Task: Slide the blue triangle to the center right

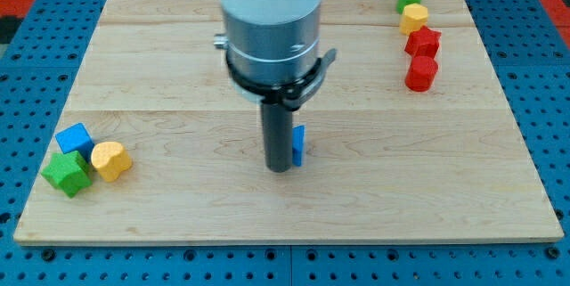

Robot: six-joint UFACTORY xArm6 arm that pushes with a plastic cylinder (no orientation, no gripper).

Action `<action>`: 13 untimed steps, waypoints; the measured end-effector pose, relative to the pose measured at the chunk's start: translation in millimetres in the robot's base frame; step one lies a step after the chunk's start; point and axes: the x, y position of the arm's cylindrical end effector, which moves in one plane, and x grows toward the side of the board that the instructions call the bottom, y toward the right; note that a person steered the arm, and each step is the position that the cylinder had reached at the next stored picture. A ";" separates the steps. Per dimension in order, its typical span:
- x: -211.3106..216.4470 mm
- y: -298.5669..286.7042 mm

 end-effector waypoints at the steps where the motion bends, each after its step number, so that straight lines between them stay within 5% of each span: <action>1: -9.8 22.5; 7: -51.3 11.2; 13: -78.2 109.4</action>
